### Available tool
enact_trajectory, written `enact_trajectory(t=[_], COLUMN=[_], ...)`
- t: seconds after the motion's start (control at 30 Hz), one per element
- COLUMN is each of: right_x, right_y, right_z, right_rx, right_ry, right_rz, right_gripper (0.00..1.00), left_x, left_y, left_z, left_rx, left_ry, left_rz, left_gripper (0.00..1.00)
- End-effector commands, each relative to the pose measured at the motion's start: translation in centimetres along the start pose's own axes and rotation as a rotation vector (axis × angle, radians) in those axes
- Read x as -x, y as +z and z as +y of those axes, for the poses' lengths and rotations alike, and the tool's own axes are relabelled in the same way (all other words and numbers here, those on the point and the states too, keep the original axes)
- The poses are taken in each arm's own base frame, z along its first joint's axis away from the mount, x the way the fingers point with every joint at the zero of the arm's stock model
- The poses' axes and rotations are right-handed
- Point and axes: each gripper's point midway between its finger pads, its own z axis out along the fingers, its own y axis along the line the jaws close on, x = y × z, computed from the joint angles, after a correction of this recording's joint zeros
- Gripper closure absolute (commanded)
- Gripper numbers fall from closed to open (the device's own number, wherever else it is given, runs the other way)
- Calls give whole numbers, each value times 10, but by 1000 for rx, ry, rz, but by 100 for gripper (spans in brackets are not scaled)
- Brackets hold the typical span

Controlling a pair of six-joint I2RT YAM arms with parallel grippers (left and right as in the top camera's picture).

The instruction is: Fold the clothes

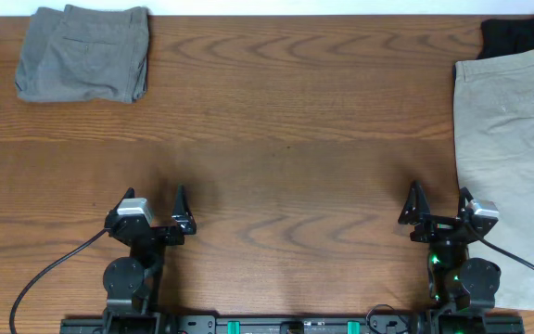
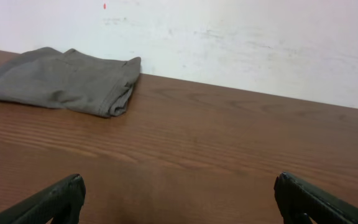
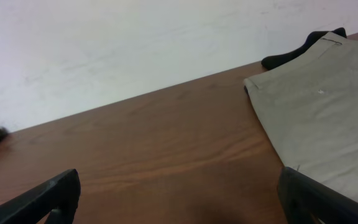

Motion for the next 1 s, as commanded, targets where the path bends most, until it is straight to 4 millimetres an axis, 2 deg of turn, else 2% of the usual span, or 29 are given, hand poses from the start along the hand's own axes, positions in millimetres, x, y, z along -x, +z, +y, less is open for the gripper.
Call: enact_trajectory(t=[0.0, 0.1, 0.17, 0.23, 0.3, 0.43, 0.63, 0.7, 0.77, 0.87, 0.97], right_x=[1, -1, -3, -10, -15, -18, -21, -22, -17, 2, 22], right_y=[0, 0, -2, -8, -16, -22, -27, -29, -35, -46, -49], right_z=[-3, 6, 25, 50, 69, 80, 89, 92, 101, 117, 121], right_rx=[-9, 44, 148, 277, 368, 407, 446, 470, 545, 695, 715], right_ry=[-11, 84, 275, 522, 696, 842, 887, 853, 748, 509, 415], right_rz=[-5, 8, 46, 145, 244, 325, 380, 389, 373, 264, 172], right_gripper=[1, 1, 1, 1, 1, 1, 1, 1, 1, 1, 1], left_x=[-15, -15, -15, -15, -15, -15, -15, -15, -15, -15, -15], left_y=[1, 1, 1, 1, 1, 1, 1, 1, 1, 1, 1], left_z=[7, 7, 7, 7, 7, 7, 7, 7, 7, 7, 7], left_rx=[32, 32, 32, 32, 32, 32, 32, 32, 32, 32, 32], left_ry=[12, 12, 12, 12, 12, 12, 12, 12, 12, 12, 12], left_rz=[41, 41, 41, 41, 41, 41, 41, 41, 41, 41, 41], left_gripper=[2, 2, 2, 2, 2, 2, 2, 2, 2, 2, 2])
